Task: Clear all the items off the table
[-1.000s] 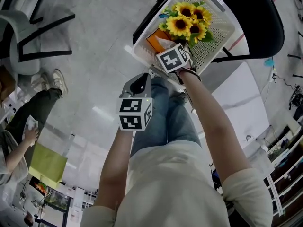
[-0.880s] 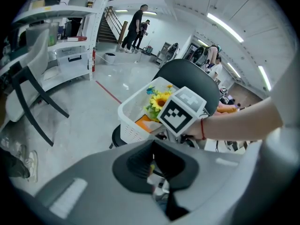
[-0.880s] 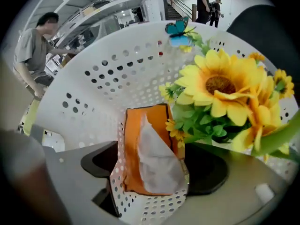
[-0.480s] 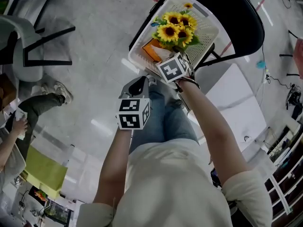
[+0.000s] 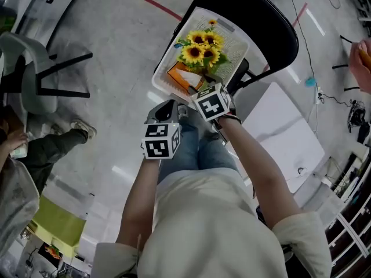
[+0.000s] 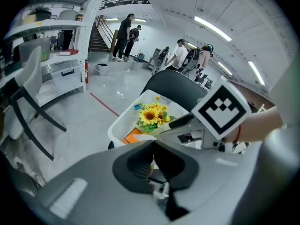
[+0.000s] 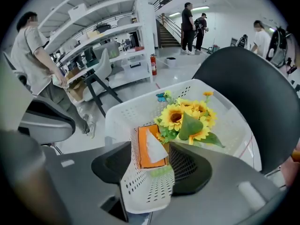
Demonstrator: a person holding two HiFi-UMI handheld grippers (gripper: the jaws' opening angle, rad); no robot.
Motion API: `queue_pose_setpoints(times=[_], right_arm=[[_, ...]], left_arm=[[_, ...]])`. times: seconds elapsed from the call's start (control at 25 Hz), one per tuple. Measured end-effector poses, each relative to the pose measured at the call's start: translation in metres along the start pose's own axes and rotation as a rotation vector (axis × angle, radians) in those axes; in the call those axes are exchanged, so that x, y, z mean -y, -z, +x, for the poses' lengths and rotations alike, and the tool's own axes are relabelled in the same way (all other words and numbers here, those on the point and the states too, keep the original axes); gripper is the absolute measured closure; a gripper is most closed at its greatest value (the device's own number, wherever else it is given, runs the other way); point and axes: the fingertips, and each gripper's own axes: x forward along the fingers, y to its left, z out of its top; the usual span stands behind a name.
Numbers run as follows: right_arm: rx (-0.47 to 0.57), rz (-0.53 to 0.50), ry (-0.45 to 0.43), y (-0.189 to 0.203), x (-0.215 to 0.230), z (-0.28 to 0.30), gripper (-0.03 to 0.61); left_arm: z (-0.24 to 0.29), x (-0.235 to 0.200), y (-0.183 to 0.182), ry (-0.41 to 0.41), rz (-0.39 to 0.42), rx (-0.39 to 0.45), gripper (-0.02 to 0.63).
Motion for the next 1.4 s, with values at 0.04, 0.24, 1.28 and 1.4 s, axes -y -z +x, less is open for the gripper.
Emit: queue_pose_setpoints(times=[0.04, 0.24, 1.28, 1.4], right_arm=[[0.007, 0.011, 0.005, 0.0, 0.001, -0.007, 0.332], [0.045, 0.054, 0.022, -0.001, 0.004, -0.035, 0.445], [0.181, 0.189, 0.076, 0.008, -0.007, -0.134, 0.58], [0.188, 0.187, 0.089, 0.013, -0.009, -0.139, 0.58]], left_arm=[[-0.001, 0.003, -0.002, 0.003, 0.008, 0.002, 0.604], [-0.007, 0.016, -0.011, 0.02, 0.044, 0.012, 0.604], [-0.033, 0.052, -0.035, 0.13, 0.098, 0.039, 0.604], [-0.033, 0.058, -0.035, 0.143, 0.124, 0.034, 0.604]])
